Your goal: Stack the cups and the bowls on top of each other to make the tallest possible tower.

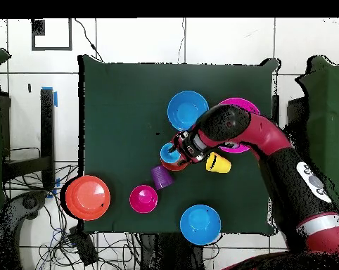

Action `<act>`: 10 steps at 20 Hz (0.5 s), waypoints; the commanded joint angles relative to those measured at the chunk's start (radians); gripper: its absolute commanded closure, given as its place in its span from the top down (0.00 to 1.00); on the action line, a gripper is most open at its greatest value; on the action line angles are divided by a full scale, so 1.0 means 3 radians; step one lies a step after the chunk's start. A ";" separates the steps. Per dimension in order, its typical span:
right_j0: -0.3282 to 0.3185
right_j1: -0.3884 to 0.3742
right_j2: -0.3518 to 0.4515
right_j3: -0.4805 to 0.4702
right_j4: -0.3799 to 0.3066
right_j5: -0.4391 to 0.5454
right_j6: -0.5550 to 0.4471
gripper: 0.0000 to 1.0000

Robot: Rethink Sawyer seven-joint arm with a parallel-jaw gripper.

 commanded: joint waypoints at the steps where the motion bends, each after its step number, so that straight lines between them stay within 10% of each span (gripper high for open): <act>1: 0.0056 -0.0492 -0.0085 0.0418 0.0295 0.0411 0.0067 1.00; 5: 0.0135 -0.1173 -0.0067 0.0306 0.0531 0.1081 0.0227 1.00; 10: 0.0257 -0.1187 -0.0077 0.0127 0.0373 0.0925 0.0078 1.00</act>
